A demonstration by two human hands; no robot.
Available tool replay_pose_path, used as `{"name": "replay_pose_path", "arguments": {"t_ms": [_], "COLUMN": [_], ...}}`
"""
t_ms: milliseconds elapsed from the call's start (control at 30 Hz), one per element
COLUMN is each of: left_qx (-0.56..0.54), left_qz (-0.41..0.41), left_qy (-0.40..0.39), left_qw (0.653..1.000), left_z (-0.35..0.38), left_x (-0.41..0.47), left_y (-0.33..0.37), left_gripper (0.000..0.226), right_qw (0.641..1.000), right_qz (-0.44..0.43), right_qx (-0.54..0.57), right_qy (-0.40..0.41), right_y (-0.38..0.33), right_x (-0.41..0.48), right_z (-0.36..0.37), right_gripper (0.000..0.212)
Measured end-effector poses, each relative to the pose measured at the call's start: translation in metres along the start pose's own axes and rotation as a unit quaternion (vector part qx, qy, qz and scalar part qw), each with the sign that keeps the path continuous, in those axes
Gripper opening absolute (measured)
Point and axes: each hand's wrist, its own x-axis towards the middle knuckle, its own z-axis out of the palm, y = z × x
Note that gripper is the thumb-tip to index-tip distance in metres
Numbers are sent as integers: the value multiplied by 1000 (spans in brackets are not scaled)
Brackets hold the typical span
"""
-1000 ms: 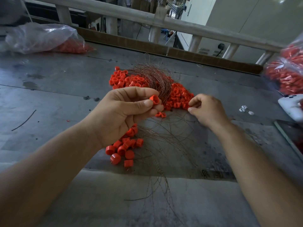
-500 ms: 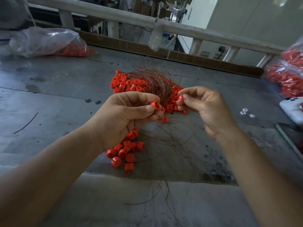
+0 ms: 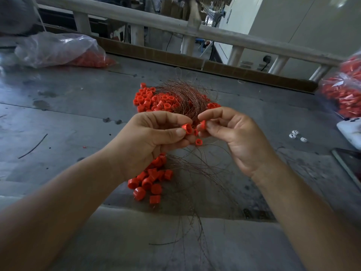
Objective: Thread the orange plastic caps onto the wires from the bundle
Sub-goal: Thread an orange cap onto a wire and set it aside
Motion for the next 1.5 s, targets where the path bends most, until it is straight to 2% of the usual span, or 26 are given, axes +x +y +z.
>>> {"name": "replay_pose_path", "arguments": {"t_ms": [167, 333, 533, 600, 900, 1300, 1500], "left_qx": [-2, 0, 19, 23, 32, 77, 96], "left_qz": [1, 5, 8, 8, 23, 39, 38], "left_qy": [4, 8, 10, 9, 34, 44, 43], "left_qw": [1000, 1000, 1000, 1000, 999, 995, 994], "left_z": [1, 2, 2, 2, 4, 3, 4], "left_x": [-1, -1, -1, 0, 0, 0, -2], "left_y": [0, -1, -1, -1, -1, -5, -4], "left_gripper": [20, 19, 21, 22, 23, 21, 16], "right_qw": [997, 985, 1000, 1000, 980, 965, 958], "right_qz": [-35, -109, -17, -7, -130, -160, -181], "right_qx": [-42, -104, 4, 15, -147, -203, -219], "right_qy": [50, 79, -15, -24, -10, 41, 43], "right_y": [-3, -8, -6, -6, 1, 4, 3], "right_x": [1, -2, -6, -6, -8, -11, -13], "right_z": [-6, -5, 2, 3, 11, 16, 14], "right_gripper": [24, 24, 11, 15, 20, 28, 29]}}
